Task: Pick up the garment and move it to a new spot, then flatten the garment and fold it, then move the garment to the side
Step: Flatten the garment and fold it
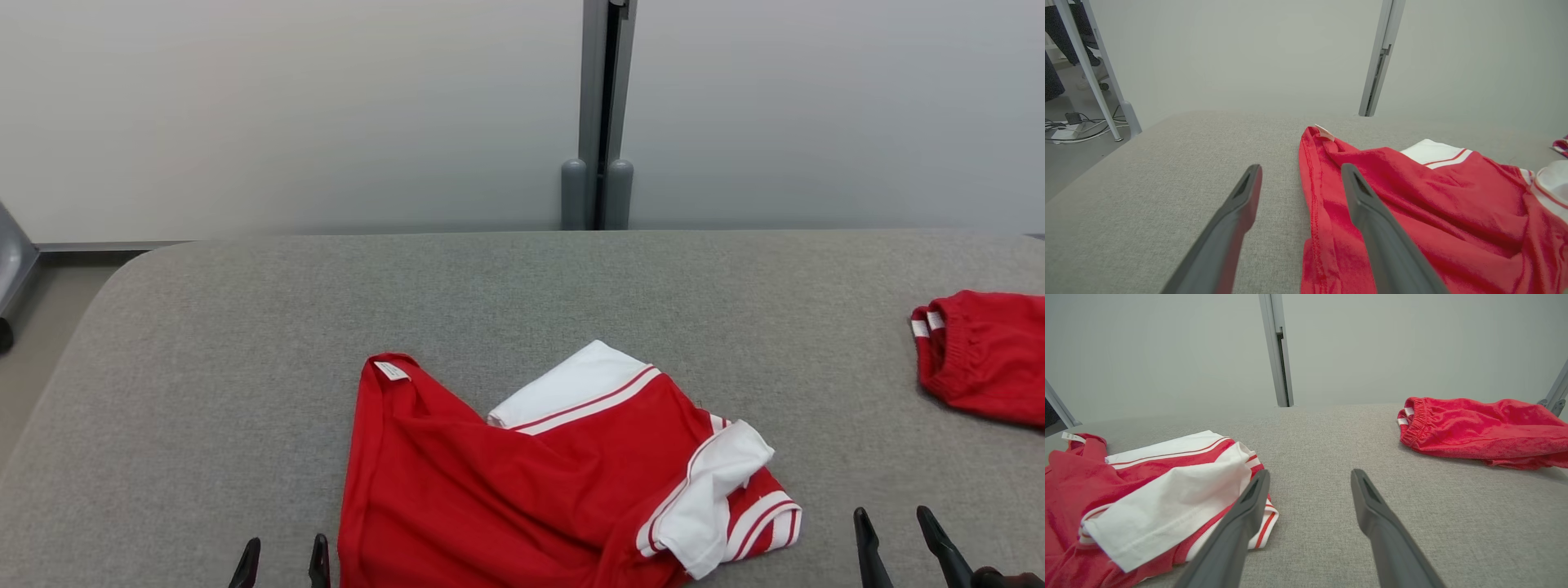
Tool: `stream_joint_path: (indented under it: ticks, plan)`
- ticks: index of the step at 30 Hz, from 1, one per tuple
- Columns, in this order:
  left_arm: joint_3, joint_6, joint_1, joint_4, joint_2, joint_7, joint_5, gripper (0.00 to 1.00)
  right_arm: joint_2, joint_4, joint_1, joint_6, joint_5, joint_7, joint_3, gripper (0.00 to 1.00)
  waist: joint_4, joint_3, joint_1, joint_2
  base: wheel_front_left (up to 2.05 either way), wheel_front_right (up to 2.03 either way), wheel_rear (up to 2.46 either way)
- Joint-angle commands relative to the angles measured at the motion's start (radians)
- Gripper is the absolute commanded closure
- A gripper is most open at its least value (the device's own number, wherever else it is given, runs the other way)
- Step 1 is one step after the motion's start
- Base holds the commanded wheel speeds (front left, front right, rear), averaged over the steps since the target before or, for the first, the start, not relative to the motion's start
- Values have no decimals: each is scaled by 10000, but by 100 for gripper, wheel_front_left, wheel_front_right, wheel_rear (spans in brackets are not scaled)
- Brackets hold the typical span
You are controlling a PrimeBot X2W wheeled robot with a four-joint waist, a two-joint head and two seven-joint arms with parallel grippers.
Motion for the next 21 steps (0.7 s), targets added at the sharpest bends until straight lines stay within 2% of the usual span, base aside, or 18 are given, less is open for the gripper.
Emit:
stream_joint_path:
  ticks: [1,9,21]
  plan:
    - [193,-155,231,-66,-56,-42,197,0,-6,-5,120,-4,54,1,12,0,263,-181,0,0,0,0,0]
    - [773,-660,645,15,-384,-43,697,0,51,147,198,-4,101,1,181,0,547,-309,0,0,0,0,0]
    - [1077,-898,600,78,-542,-43,922,0,69,273,73,-4,67,1,327,0,519,-420,0,0,0,0,0]
